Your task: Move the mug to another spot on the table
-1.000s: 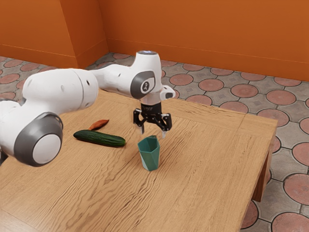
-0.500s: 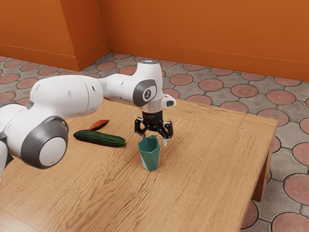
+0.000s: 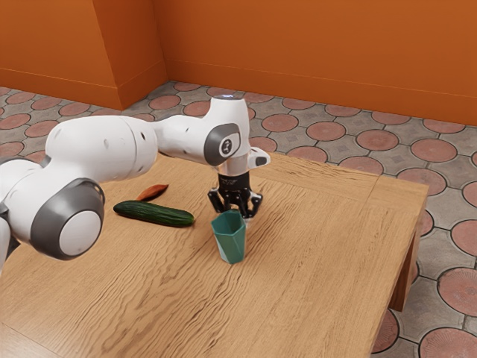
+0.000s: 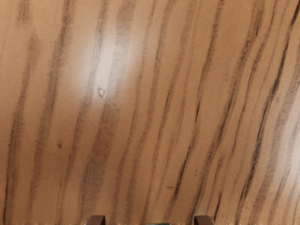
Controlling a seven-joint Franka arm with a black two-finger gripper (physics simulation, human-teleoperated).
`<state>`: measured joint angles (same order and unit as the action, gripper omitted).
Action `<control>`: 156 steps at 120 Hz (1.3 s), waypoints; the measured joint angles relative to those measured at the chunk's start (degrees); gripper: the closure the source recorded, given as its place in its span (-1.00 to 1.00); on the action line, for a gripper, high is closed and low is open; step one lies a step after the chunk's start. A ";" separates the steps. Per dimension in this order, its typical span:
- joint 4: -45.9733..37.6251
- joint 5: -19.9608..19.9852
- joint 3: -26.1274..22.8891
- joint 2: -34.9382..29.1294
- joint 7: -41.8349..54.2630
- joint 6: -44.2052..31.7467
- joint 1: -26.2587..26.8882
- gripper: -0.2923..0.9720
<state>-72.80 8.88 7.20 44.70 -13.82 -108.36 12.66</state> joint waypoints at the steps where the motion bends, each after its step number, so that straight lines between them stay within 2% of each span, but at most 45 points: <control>1: 0.01 -0.02 0.00 -0.02 -0.01 0.03 0.00 0.31; 24: 0.72 0.97 -0.12 -0.42 -0.20 4.33 -0.51 0.44; 43: 2.46 3.83 -4.38 -1.67 -0.29 13.62 -6.84 0.51; 78: 3.37 4.86 -4.76 -1.31 -0.27 24.74 -12.53 0.61; 120: 9.73 4.54 -4.72 3.71 -0.27 27.01 -15.75 0.62; 156: 10.38 4.51 -4.72 5.07 -0.30 25.17 -16.03 0.62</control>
<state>-62.42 13.40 2.48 49.77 -14.12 -83.19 -3.37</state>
